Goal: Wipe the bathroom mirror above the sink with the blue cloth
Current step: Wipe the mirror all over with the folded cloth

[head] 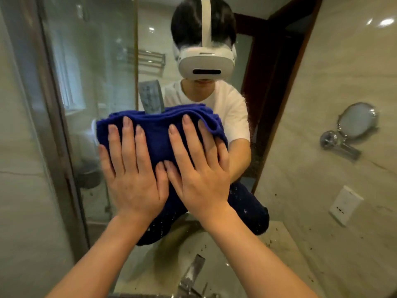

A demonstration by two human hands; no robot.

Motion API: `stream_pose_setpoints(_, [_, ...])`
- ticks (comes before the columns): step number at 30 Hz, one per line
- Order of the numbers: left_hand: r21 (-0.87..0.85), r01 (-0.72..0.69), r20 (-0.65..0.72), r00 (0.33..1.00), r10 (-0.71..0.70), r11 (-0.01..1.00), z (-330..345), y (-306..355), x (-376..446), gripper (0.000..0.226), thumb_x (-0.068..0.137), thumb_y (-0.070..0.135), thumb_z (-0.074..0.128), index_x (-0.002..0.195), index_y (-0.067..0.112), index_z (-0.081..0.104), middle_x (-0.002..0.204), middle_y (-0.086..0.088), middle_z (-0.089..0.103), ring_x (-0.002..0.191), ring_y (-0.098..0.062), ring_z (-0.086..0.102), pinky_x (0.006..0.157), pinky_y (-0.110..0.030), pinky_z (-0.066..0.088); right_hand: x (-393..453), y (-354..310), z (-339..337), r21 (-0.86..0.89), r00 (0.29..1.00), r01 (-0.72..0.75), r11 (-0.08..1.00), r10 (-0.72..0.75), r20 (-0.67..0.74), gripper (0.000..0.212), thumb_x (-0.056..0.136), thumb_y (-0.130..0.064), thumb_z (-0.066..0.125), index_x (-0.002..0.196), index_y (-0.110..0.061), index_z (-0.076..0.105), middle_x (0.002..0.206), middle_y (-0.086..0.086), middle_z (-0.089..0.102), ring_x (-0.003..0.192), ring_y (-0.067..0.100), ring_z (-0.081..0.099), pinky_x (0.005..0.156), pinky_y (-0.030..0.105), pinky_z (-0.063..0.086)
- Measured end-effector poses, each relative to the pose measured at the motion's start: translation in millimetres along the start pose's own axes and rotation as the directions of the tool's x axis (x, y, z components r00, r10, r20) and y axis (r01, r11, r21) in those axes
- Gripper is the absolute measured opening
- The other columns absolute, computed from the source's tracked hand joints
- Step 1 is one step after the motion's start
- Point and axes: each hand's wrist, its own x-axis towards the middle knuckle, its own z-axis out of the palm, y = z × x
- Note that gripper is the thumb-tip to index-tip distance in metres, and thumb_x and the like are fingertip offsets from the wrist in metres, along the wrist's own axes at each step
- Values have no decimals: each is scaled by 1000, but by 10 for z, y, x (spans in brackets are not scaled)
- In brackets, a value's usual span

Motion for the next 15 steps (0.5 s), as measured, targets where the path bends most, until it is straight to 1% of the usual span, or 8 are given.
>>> stream_pose_setpoints(3, [12, 26, -27, 999, -26, 1000, 16, 87, 35, 60, 98, 28, 31, 149, -3, 24, 156, -26, 26, 150, -33, 10, 121, -52, 9, 33, 78, -51, 20, 1000, 20, 1000, -20, -7, 49, 98, -42, 51, 143, -22, 44, 151, 2, 35, 135, 24, 46, 109, 40, 37])
stream_pose_setpoints(6, [15, 32, -46, 998, -31, 999, 40, 255, 57, 60, 98, 28, 30, 149, -3, 24, 156, -26, 27, 150, -31, 9, 121, -53, 10, 31, 237, -114, 29, 999, 25, 999, -24, -31, 51, 97, -42, 53, 143, -22, 44, 151, 1, 35, 135, 23, 47, 107, 40, 38])
stream_pose_setpoints(8, [17, 12, -39, 999, -12, 1000, 73, 441, 89, 61, 98, 28, 32, 150, -3, 24, 156, -26, 26, 150, -35, 10, 121, -54, 10, 20, 428, -178, 24, 999, 27, 999, -26, -44, 51, 97, -41, 53, 143, -21, 44, 151, 2, 35, 135, 23, 46, 108, 40, 38])
stream_pose_setpoints(11, [15, -31, -31, 999, 32, 999, 138, 779, 143, 61, 97, 28, 33, 149, -3, 25, 156, -25, 26, 147, -40, 16, 121, -53, 8, -34, 755, -318, 21, 999, -15, 1000, 16, -46, 50, 97, -41, 52, 142, -20, 44, 150, 4, 35, 138, 24, 42, 110, 41, 36])
stream_pose_setpoints(15, [-9, -99, -17, 995, 99, 995, 213, 1247, 193, 60, 98, 27, 34, 149, -1, 25, 156, -25, 26, 147, -40, 16, 121, -51, 6, -164, 1195, -505, 9, 996, -71, 997, 71, -54, 50, 98, -40, 51, 142, -19, 42, 150, 5, 34, 141, 24, 37, 110, 43, 36])
